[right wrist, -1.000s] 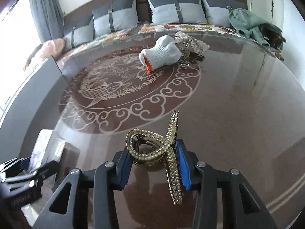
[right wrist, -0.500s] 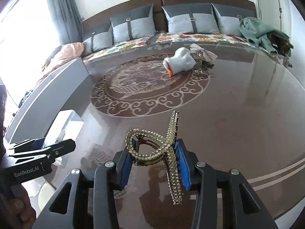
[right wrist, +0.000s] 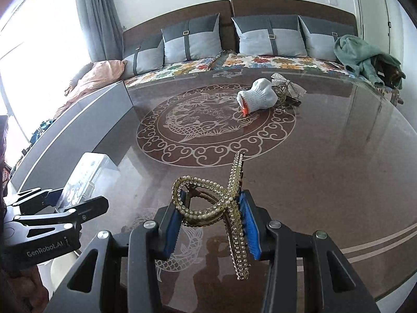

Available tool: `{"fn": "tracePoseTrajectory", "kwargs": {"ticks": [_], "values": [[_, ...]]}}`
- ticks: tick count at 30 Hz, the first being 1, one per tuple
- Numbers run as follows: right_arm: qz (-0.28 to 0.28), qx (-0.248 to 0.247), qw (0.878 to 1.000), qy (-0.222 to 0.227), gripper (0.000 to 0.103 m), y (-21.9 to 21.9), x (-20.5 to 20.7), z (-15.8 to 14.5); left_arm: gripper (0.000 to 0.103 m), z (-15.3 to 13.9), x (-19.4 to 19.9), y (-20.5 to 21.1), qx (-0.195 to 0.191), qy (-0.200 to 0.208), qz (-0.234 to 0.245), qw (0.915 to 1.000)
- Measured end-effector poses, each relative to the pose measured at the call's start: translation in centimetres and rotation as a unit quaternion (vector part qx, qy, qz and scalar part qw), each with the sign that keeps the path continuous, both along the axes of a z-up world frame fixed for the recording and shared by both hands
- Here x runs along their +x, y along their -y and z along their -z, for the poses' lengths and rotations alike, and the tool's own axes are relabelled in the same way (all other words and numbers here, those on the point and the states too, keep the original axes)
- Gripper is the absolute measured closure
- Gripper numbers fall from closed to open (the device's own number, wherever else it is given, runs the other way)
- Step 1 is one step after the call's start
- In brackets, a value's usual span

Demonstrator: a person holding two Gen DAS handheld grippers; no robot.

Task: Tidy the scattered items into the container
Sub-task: 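Carry the Kuromi box and gold strap toward the cardboard box with both grippers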

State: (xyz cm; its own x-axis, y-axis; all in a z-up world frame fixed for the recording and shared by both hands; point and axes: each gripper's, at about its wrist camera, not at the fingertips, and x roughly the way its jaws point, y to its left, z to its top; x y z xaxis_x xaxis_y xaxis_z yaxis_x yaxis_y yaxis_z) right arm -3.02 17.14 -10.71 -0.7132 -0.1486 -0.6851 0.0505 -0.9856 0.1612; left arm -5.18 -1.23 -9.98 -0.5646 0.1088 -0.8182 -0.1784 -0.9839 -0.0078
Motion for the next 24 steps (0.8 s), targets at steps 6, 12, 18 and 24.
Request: {"fn": "tracePoseTrajectory", "kwargs": {"ticks": [6,12,18,24], "values": [[0.004,0.000,1.000,0.009,0.060,-0.1,-0.1,0.3,0.043,0.0,-0.2,0.3,-0.009,-0.004,-0.006,0.9999],[0.003,0.004,1.000,0.010,0.060,0.1,-0.2,0.2,0.043,0.0,-0.4,0.8,-0.010,-0.003,-0.012,0.9999],[-0.001,0.007,1.000,0.011,0.060,0.5,-0.2,0.1,0.043,-0.2,-0.4,0.9,-0.010,-0.006,-0.015,0.9998],[-0.008,0.011,1.000,0.010,0.060,1.2,-0.4,-0.4,0.043,-0.6,-0.4,1.2,-0.006,-0.009,-0.019,0.9998]]}}
